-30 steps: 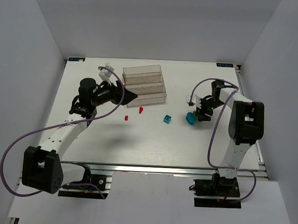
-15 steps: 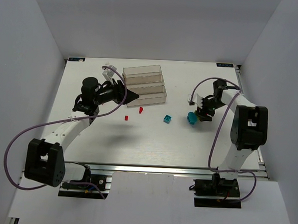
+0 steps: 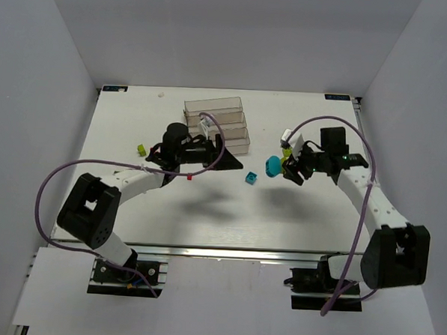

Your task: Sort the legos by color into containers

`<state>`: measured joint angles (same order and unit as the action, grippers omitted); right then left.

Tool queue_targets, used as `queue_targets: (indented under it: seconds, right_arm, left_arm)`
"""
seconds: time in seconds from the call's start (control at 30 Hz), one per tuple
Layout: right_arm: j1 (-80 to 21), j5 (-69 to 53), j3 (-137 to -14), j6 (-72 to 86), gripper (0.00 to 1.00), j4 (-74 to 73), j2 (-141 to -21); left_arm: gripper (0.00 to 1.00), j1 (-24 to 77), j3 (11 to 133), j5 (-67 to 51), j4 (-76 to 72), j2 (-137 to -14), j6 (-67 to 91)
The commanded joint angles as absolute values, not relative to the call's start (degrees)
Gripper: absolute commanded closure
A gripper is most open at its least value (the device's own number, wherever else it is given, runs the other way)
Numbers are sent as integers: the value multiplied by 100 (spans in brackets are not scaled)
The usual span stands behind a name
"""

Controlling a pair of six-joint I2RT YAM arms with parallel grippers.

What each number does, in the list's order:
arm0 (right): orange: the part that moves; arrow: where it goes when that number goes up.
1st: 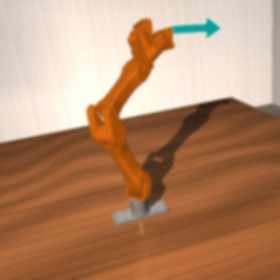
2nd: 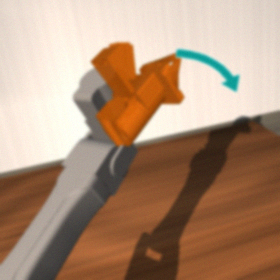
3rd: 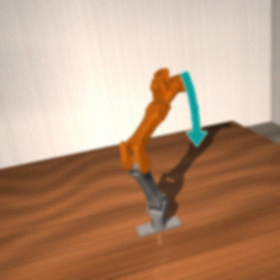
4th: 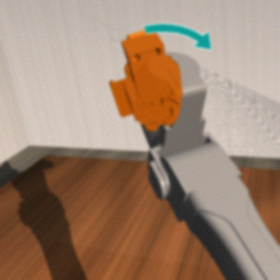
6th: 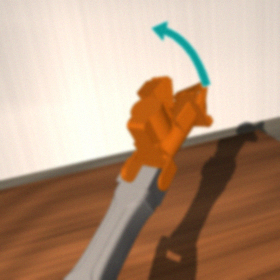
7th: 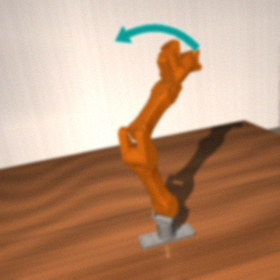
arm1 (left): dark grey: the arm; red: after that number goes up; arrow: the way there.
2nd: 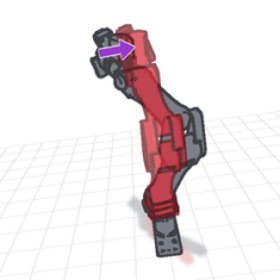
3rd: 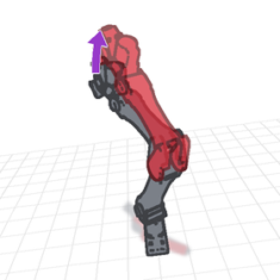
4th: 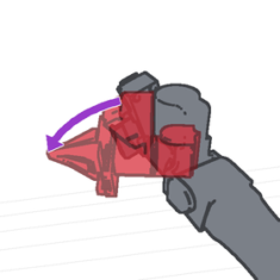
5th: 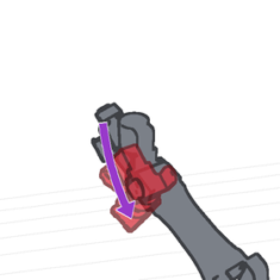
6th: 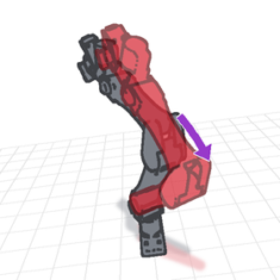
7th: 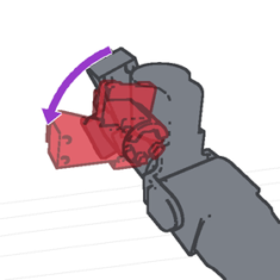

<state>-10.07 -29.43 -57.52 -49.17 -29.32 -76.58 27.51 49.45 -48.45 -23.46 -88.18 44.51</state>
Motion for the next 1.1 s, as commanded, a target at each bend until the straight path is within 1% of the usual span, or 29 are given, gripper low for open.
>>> queue_targets:
  seconds: [0.0, 0.13, 0.3, 0.5, 0.63, 0.67, 0.73, 0.77, 0.87, 0.9, 1.0, 1.07]
  right_arm:
    - [-1379, -2682, -5441, -3473, 100, -1803, -6989]
    - [-1608, -2207, -5414, -3261, 100, -1731, -6820]
    - [-1705, -2259, -5352, -3067, 100, -1600, -6776]
    - [-1758, -2197, -5379, -3076, 100, -1608, -6820]
    - [-1810, -2206, -5396, -3032, 100, -1573, -6864]
    - [-1811, -2197, -5396, -3032, 100, -1582, -6873]
    - [-1802, -2127, -5405, -3015, 100, -1573, -6891]
    - [-1802, -2118, -5405, -3015, 100, -1573, -6908]
    - [-1793, -2004, -5379, -2988, 100, -1547, -6917]
    - [-1810, -1995, -5362, -2988, 100, -1503, -6900]
    - [-1784, -1916, -5300, -2971, 100, -1407, -6882]
    - [-1749, -1811, -5256, -3014, 100, -1345, -6856]
  left_arm:
    - [2, 3128, 5413, -4143, -2329, -8973, 4930]
    - [2, 3462, 5835, -3403, -2127, -9281, 5142]
    - [2, 3770, 6590, -2936, -1610, -9746, 5010]
    - [14, 3964, 6925, -2611, -1328, -9958, 4790]
    - [29, 4025, 7180, -2654, -1161, -10230, 4694]
    - [38, 4078, 7198, -2654, -1134, -10248, 4676]
    - [48, 4078, 7198, -2646, -1134, -10257, 4658]
    - [56, 4078, 7207, -2619, -1108, -10248, 4650]
    - [70, 4078, 7233, -2637, -1099, -10248, 4623]
    - [80, 4078, 7251, -2672, -1099, -10274, 4614]
    - [100, 4078, 7321, -2847, -1098, -10327, 4614]
    - [100, 4078, 7347, -2953, -1090, -10336, 4606]
